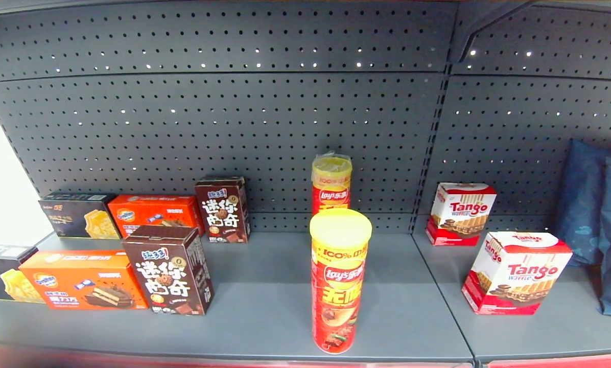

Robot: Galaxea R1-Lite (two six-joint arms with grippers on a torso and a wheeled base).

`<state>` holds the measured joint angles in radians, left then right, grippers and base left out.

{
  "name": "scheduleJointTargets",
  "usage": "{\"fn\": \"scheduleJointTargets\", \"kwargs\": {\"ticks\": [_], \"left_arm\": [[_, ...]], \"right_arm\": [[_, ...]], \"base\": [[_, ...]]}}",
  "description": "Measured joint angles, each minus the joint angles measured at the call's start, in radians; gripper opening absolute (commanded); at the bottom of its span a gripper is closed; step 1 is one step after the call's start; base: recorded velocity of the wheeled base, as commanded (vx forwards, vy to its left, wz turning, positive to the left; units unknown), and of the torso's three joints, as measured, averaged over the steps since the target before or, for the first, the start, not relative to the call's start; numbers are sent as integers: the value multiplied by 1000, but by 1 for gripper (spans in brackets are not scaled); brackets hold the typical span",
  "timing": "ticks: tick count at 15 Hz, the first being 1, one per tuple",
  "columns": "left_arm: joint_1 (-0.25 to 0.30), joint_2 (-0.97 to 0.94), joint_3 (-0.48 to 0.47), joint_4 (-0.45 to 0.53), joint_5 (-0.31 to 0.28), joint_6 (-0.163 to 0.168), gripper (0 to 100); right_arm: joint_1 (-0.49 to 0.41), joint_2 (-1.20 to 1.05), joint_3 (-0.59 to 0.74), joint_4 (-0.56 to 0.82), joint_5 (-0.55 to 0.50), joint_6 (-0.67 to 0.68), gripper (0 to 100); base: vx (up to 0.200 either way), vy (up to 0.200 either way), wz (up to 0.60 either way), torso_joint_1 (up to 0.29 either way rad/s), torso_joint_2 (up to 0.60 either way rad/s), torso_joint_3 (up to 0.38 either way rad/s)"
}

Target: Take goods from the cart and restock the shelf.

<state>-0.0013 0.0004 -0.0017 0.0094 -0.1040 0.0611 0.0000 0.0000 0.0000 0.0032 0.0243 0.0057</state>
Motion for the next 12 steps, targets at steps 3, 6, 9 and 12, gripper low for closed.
{"fn": "scheduleJointTargets", "kwargs": {"ticks": [3, 6, 9, 12], "left_arm": [[0, 0, 0, 0, 0, 0, 100], [1, 0, 0, 0, 0, 0, 100], [0, 0, 0, 0, 0, 0, 100], [0, 0, 0, 0, 0, 0, 100]], "right_arm": [[0, 0, 0, 0, 0, 0, 100], [0, 0, 0, 0, 0, 0, 100], [0, 0, 0, 0, 0, 0, 100], [0, 0, 0, 0, 0, 0, 100]], "base": [[0, 0, 0, 0, 0, 0], [0, 0, 0, 0, 0, 0], [0, 0, 0, 0, 0, 0], [0, 0, 0, 0, 0, 0]]}}
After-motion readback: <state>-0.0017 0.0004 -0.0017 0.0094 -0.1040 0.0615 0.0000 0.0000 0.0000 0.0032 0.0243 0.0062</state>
